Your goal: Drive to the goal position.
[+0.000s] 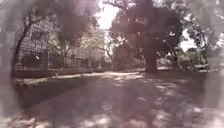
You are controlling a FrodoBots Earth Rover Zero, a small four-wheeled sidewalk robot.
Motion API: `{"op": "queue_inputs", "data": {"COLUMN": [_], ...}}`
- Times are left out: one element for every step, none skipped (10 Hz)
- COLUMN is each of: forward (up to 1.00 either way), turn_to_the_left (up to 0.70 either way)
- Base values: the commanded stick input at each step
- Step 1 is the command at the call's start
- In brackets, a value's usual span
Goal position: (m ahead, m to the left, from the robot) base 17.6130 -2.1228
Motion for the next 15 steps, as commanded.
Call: {"op": "queue_inputs", "data": {"forward": [0.7, 0.7, 0.7, 0.7, 0.7, 0.7, 0.7, 0.7, 0.7, 0.7, 0.7, 0.7, 0.7, 0.7, 0.7], "turn_to_the_left": [0.0, 0.0, 0.0, -0.12, -0.26, -0.32, -0.35, 0.0, 0.0, 0.0, 0.0, 0.0, 0.0, -0.15, -0.34]}}
